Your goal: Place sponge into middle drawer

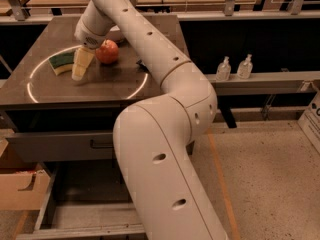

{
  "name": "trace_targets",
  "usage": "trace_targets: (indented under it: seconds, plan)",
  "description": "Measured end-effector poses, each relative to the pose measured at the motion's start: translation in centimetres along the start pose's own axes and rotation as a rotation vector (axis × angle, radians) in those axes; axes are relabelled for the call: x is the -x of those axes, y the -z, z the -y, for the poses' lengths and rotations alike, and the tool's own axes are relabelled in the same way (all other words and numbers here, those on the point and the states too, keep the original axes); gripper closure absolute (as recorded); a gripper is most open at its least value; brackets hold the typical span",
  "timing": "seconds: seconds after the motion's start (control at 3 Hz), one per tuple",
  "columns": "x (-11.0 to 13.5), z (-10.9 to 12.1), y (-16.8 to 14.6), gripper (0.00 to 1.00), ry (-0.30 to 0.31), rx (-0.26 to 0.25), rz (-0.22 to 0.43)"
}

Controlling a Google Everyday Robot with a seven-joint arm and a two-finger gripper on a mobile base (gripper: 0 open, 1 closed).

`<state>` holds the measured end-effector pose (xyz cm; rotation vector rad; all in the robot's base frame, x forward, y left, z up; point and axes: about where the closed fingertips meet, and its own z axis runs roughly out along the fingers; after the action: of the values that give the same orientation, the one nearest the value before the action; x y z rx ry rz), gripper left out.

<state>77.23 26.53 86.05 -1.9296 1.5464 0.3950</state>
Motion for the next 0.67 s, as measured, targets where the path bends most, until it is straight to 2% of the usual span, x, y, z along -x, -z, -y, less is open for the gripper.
trace_targets:
  seconds: [0.33,0.67]
  plan:
    - [0.50,-0.58,-1.63,0.08,-0.011,0.048,0.027]
    - [0.82,-1.05,-2.48,0.24,-0.019,0.083,0.048]
